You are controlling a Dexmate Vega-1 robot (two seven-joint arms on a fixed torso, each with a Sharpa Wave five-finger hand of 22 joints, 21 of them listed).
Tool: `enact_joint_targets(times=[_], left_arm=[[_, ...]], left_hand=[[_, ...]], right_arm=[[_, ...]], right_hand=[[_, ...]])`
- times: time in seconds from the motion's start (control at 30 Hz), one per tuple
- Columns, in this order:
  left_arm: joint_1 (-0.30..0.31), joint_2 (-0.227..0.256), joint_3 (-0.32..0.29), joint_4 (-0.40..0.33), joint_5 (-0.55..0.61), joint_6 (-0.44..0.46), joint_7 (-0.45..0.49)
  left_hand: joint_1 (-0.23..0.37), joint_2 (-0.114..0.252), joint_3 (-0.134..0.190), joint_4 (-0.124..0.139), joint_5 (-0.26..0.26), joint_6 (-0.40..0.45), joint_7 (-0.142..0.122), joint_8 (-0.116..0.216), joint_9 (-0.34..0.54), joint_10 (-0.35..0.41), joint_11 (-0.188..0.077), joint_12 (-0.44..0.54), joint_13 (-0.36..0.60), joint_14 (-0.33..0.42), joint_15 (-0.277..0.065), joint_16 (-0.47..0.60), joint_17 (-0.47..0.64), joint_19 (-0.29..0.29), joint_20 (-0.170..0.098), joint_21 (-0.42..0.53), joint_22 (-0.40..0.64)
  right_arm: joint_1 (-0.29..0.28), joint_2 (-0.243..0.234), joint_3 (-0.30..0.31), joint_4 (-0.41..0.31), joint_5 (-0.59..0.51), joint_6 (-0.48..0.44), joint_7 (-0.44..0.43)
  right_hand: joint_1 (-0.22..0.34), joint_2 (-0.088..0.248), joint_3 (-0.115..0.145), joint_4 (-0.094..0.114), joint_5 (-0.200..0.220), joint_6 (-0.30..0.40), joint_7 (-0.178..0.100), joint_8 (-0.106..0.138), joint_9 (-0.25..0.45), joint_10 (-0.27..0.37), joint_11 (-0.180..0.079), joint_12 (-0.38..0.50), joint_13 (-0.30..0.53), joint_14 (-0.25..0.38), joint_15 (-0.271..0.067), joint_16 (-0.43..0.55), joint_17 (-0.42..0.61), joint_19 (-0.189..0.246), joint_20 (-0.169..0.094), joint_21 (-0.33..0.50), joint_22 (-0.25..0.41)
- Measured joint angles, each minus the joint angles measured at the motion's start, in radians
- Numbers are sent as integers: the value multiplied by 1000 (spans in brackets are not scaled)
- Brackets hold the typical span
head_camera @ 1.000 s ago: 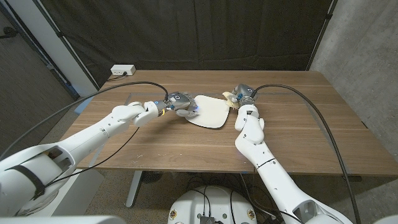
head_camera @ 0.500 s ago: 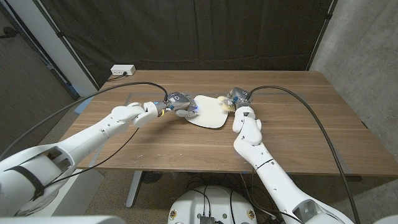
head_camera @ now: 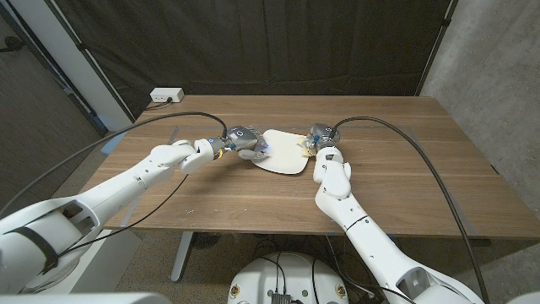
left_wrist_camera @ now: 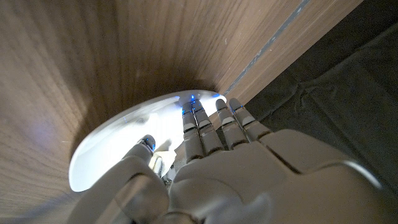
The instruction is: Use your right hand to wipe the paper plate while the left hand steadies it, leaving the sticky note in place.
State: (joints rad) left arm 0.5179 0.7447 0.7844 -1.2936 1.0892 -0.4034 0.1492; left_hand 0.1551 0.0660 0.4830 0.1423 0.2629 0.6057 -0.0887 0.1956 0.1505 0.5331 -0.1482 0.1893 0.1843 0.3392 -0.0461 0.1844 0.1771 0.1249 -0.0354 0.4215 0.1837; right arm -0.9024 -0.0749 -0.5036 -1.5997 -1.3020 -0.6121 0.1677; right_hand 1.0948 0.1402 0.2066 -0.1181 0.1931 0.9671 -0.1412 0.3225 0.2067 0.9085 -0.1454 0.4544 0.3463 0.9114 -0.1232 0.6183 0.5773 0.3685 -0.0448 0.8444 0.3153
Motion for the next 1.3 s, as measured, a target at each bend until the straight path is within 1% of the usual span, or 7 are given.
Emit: enact_joint_targets(times=[0.1, 0.27, 0.33, 0.5, 0.6, 0.9, 1.3], left_arm=[[1, 0, 0, -1, -2, 0, 0], [3, 2, -1, -3, -4, 0, -1], [3, 2, -1, -3, -5, 0, -2], [3, 6, -2, -4, -7, -3, -2], [4, 7, -3, -4, -7, -5, -1], [4, 8, -3, -4, -8, -9, 3], [4, 4, 1, 0, -5, -13, 13]], left_hand=[[0, 0, 0, 0, 4, 0, 0, 0, 0, 0, 0, 0, 0, 0, 0, 0, 0, 0, 0, 0, 0], [0, 0, -3, 3, 4, 0, 0, 1, 0, 0, 0, 0, 0, 0, 0, 0, 0, 0, 0, -4, 0], [0, 0, -3, 3, 4, 0, 0, 1, 0, 0, 0, 0, -1, 0, 0, 0, 0, 0, 0, -4, 0], [0, 0, -3, 3, 4, 0, 0, 1, 0, 0, 0, 0, -1, 0, 0, 0, 0, 0, 0, -4, 0], [0, 0, -3, 3, 4, 0, 0, 1, 0, 0, 0, 0, -1, -2, 2, 0, 0, 0, 0, -4, 0], [0, 0, -3, 3, 4, 0, 0, 0, 0, 2, -2, 0, 0, -4, 4, 0, 0, 0, 0, -8, 0], [0, 0, -6, 0, 4, 0, 0, -2, 0, 2, -2, -1, 0, -4, 4, 0, 0, 0, 0, -8, 0]], right_arm=[[6, -5, -8, 12, -24, -6, 17], [13, -14, -20, 26, -63, -19, 55], [14, -18, -23, 28, -71, -21, 64], [12, -31, -31, 21, -108, -25, 129], [5, -40, -34, 4, -124, -23, 163], [-23, -62, -36, -58, -157, 0, 270], [-85, -80, -24, -157, -171, 31, 382]], right_hand=[[0, 0, 3, -5, -1, 0, 0, 0, 0, 2, -2, 0, 1, 5, -5, 0, 0, -2, -2, 0, 0], [8, 0, 3, -5, -4, 0, 0, 0, 0, 3, -3, 0, 2, 5, -5, 0, 5, -7, 4, 6, 0], [16, -3, 8, -11, -4, 0, 0, 1, -3, 1, -5, -5, 2, 5, -5, 0, 5, -7, 4, 10, 0], [22, -6, 6, -19, -4, 0, 0, 7, -5, 0, -6, -7, 4, 5, -5, -5, 5, -7, 4, 15, 0], [27, -7, 7, -20, -2, 0, 0, 7, -5, -1, -7, -7, 4, 5, -5, -5, 9, -12, -2, 15, 0], [27, -7, 7, -20, 0, 0, 0, 7, -10, 5, -12, -11, 9, 5, -5, -16, 9, -18, 4, 25, -5], [35, -9, 8, -20, 0, 0, 0, 3, -10, 4, -12, -11, 11, 5, -5, -20, 9, -19, 2, 39, -7]])
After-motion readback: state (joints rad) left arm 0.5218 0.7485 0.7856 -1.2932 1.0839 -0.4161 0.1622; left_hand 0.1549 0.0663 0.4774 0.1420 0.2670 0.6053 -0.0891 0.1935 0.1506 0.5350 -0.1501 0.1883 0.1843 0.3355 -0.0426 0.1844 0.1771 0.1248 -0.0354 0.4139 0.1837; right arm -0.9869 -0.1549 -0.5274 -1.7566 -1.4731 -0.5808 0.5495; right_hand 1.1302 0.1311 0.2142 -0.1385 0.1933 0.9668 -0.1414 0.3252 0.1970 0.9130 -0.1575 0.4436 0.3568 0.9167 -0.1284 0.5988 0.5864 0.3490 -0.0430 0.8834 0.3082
